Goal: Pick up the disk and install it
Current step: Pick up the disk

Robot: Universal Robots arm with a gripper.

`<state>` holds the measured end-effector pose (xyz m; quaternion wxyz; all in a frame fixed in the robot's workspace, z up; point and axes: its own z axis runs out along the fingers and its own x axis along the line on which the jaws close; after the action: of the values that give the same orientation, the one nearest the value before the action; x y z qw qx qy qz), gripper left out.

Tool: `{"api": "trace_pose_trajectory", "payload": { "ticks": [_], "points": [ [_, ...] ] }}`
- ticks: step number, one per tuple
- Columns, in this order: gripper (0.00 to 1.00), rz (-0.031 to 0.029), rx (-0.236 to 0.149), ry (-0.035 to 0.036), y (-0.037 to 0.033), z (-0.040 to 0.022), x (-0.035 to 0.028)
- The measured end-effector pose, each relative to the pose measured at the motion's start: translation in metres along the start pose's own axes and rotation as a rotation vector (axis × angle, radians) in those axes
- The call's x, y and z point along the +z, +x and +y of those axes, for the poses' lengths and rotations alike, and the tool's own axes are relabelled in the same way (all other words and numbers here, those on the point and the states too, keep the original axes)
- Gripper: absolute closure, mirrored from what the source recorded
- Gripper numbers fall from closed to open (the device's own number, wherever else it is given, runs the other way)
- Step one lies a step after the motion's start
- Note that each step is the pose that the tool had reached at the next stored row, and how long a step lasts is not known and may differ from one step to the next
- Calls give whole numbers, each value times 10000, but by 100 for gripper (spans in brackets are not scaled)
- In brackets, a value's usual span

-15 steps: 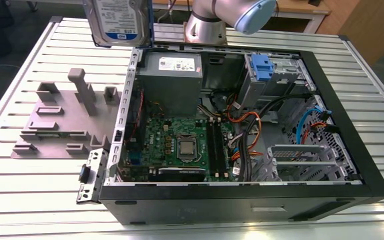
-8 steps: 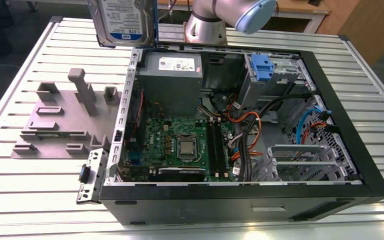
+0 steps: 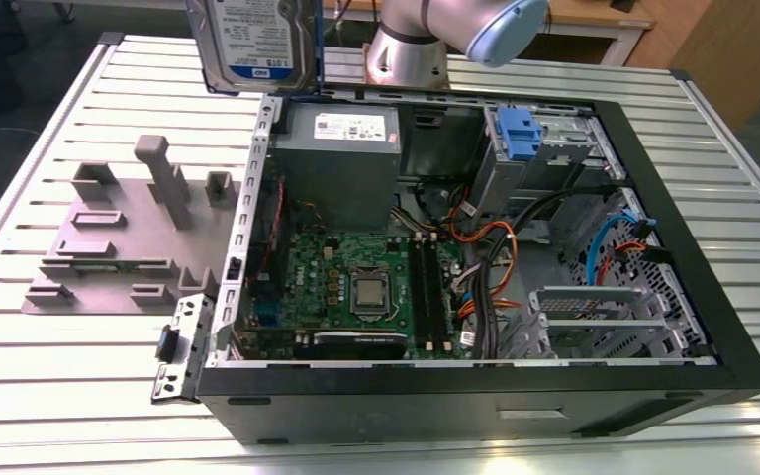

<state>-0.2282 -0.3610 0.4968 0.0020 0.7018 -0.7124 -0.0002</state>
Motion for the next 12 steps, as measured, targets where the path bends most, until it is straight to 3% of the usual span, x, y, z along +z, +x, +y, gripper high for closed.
{"api": "trace_pose_trajectory", "payload": {
  "ticks": [4,9,12],
  "points": [
    [64,0,0,-1,27,-27,0],
    [64,0,0,0,160,-47,5],
    [64,0,0,-2,192,-115,7]
  ]
}}
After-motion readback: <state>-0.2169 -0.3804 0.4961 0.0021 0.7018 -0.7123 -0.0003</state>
